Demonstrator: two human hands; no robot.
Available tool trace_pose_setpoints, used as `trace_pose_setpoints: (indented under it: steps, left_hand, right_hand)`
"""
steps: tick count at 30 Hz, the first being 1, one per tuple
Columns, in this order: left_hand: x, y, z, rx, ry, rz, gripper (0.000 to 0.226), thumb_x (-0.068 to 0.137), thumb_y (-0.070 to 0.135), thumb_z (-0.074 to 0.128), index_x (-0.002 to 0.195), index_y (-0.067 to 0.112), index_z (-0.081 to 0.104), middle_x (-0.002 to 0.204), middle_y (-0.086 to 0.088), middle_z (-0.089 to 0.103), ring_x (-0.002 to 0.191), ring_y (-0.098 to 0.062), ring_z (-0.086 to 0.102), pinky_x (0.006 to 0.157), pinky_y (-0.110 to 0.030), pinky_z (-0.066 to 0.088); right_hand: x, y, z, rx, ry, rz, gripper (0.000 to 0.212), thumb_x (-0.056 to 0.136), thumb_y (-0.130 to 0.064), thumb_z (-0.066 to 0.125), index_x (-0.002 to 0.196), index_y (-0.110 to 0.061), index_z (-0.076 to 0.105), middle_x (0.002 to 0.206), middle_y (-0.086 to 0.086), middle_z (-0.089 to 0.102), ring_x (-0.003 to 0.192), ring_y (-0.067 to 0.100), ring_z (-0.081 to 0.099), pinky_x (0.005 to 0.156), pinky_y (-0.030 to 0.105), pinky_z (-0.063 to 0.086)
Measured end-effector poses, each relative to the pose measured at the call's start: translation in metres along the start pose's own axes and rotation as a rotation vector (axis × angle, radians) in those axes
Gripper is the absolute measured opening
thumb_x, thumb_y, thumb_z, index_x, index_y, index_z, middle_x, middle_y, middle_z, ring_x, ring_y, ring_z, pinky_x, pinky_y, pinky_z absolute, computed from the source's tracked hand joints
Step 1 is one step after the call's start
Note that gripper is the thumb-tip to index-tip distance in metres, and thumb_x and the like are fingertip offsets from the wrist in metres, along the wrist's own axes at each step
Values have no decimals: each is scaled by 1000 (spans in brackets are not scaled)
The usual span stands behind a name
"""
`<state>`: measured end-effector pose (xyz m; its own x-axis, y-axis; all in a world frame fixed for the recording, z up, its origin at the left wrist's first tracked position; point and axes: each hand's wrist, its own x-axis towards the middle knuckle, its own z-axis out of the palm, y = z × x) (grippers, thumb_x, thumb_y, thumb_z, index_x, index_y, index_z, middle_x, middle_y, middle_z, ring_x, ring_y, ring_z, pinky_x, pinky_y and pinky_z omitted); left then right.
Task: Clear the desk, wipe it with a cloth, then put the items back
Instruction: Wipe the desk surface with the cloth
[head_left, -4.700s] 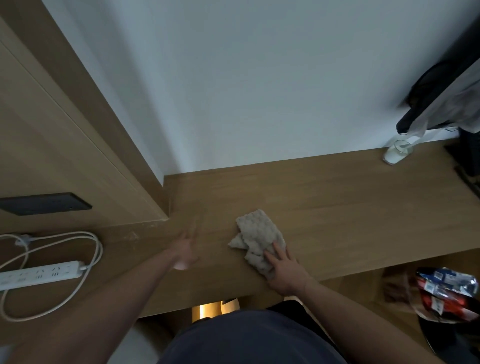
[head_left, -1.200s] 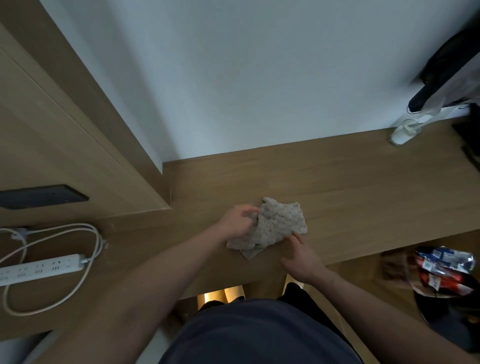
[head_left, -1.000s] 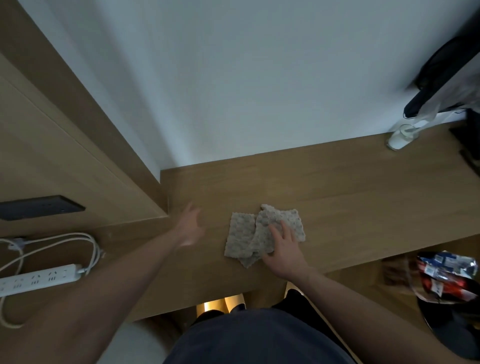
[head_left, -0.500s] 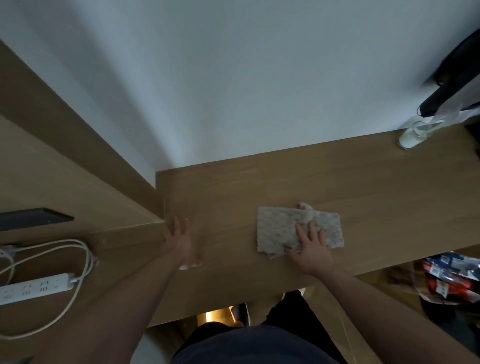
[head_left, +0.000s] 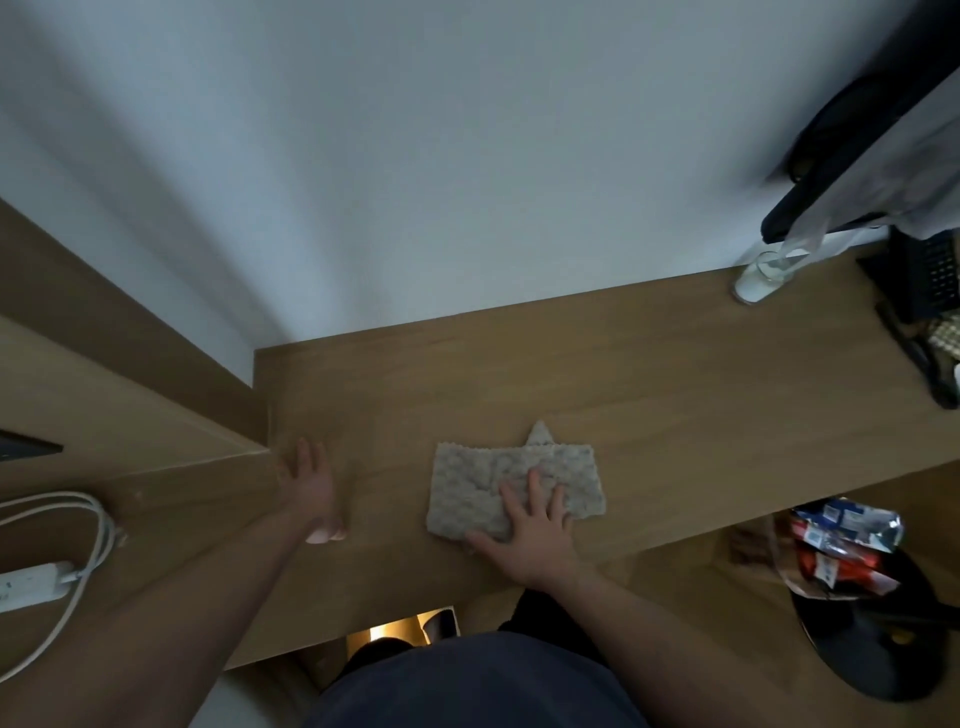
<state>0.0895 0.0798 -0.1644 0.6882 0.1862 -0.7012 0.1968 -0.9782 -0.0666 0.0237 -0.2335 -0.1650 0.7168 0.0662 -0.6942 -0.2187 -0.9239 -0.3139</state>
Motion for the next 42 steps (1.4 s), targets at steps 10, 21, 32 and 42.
trace_pose_setpoints:
  steps: [10,21,32,42]
  left_hand:
    - [-42,171,10,11,-11,349,103,92,39,66,164,9,-2,170,-15,-15,158,-34,-7,127,-37,1]
    - [-37,259,-11,-44,-28,299,94,94,42,60,164,10,6,171,-15,-9,158,-34,9,126,-35,16]
    - [-49,286,1,1,-52,194,101,97,48,60,163,10,-7,170,-15,-17,158,-31,8,123,-31,18]
    - [-58,297,-6,-28,-100,147,104,92,47,66,164,15,-3,171,-7,-18,158,-29,9,123,-34,25]
  right_hand:
    - [27,141,-91,-14,30,122,93,88,-85,37,162,-45,-1,170,-5,-22,157,39,-14,126,57,8]
    - [67,317,-204,48,22,323,96,91,-78,43,163,-39,-5,169,0,-25,155,44,-14,125,60,9]
    - [77,388,-269,181,112,480,108,80,-88,47,161,-43,-9,168,-3,-27,155,41,-16,123,66,6]
    - [68,253,-168,-238,44,-181,84,95,-63,42,162,-45,-5,168,-5,-27,155,39,-22,124,62,-6]
